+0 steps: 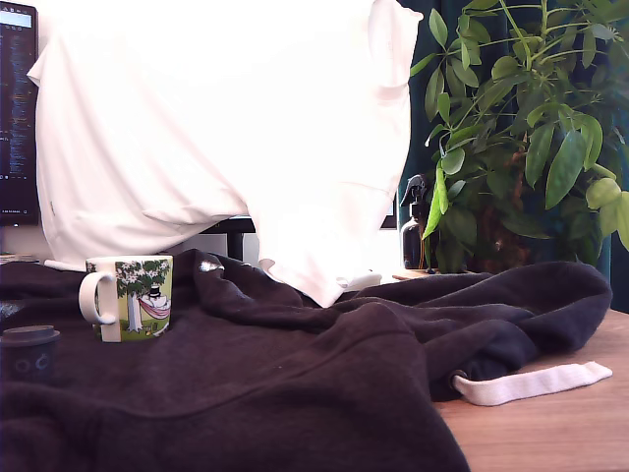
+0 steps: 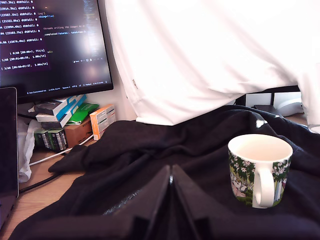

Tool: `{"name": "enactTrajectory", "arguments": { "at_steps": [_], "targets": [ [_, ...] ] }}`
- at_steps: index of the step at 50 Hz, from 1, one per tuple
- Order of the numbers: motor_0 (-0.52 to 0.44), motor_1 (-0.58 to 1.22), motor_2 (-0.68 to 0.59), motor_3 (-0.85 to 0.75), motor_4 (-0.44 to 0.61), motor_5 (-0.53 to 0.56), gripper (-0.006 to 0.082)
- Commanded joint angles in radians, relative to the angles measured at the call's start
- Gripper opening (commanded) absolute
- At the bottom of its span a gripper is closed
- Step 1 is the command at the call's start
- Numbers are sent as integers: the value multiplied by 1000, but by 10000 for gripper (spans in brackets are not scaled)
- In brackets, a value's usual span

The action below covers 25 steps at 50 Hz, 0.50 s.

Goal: Pick the grey coffee capsule and place it inside the green coffee cup

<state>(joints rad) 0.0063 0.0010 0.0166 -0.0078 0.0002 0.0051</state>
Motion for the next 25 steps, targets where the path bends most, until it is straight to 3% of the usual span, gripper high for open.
{"name": "enactTrajectory", "arguments": {
  "at_steps": [1,17,25],
  "targets": [
    [1,-14,-41,6,77,-5,-22],
    [1,-14,-41,125,188,-84,-18],
    [0,-13,-40,221,247,-184,76]
  ]
}}
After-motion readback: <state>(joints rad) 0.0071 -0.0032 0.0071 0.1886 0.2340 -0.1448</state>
